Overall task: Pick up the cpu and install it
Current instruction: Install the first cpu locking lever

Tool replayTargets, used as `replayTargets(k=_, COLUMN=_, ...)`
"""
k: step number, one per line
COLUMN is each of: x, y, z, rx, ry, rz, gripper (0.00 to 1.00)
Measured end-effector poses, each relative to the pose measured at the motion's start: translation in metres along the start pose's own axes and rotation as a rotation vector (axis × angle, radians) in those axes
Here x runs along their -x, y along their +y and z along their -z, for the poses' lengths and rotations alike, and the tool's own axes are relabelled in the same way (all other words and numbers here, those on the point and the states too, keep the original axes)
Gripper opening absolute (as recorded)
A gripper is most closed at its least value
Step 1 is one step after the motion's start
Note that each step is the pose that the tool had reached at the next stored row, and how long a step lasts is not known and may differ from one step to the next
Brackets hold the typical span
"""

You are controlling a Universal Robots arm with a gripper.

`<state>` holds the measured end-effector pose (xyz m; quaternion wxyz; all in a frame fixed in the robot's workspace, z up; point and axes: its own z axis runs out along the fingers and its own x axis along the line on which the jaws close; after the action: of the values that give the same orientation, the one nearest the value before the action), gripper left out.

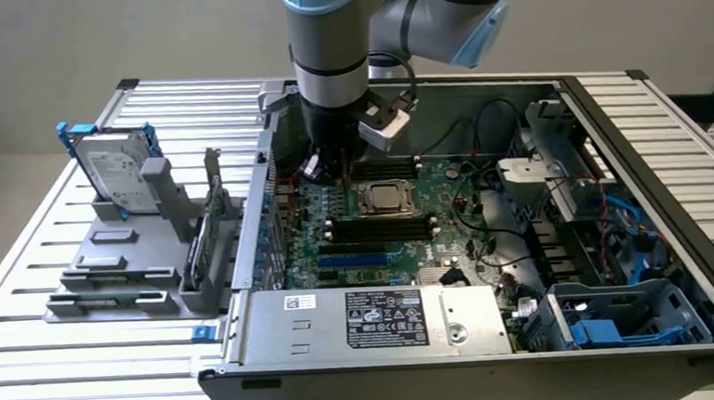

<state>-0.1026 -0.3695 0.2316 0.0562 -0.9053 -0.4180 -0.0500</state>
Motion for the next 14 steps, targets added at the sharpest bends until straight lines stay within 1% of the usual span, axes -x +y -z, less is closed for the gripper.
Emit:
replayTargets(k=1, x=-0.0007, y=-0.0006, z=-0.0002, rx=-0.0007, ry=-0.0013, rz=0.011, gripper=0.11)
replayTargets(k=3, x=-0.0020, y=-0.0017, z=-0.0004, rx=-0.0043, ry=-0.0031, rz=0.037, gripper=0.11)
replayTargets(k=14, x=-0.0066, y=-0.0057, z=-0.0014, rx=-0.0250, ry=-0.0124, rz=0.187, gripper=0.11)
